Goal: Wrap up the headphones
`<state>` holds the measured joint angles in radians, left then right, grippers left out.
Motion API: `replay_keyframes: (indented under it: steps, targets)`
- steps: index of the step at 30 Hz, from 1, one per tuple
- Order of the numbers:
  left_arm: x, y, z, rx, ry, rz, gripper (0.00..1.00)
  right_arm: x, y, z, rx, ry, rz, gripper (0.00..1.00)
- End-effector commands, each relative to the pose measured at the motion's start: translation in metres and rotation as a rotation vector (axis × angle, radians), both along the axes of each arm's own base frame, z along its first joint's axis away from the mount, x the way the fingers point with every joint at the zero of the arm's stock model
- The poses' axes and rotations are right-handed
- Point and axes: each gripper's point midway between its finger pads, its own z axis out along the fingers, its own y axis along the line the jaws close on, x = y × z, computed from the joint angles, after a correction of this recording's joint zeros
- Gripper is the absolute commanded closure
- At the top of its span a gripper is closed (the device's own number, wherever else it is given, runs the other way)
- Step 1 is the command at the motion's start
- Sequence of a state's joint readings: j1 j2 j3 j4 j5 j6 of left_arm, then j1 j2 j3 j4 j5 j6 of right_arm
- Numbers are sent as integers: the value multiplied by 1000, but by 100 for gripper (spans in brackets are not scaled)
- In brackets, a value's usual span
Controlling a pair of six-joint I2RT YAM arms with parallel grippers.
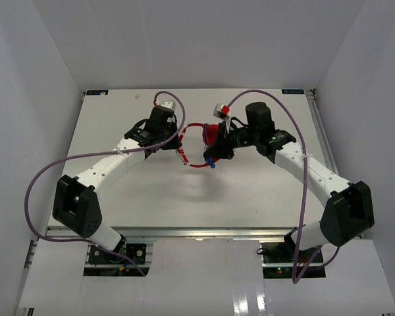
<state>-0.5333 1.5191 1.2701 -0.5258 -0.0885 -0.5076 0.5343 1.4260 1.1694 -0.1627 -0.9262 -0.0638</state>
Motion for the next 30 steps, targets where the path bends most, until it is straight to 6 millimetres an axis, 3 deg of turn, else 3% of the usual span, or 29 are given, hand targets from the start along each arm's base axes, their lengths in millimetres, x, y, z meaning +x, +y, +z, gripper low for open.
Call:
replay_keyframes:
  steps: [1,9,14,20,25,30]
  targets:
    - [-11,-35,6,-59,4,-150,100,9,6,14,-7,-67,-2,92]
    - [-32,-56,-18,-67,95,-252,100,26,4,-6,-57,-56,-102,92]
    - [-43,-66,-20,-121,141,-271,100,41,0,-28,-111,-8,-221,92]
    - [-50,-71,-13,-161,159,-285,100,50,-9,-41,-165,-54,-278,91]
    - [-54,-66,-13,-145,170,-279,100,48,-14,-44,-215,-131,-259,70]
    - [-52,-57,-15,-97,171,-256,100,47,-17,-34,-232,-197,-229,64]
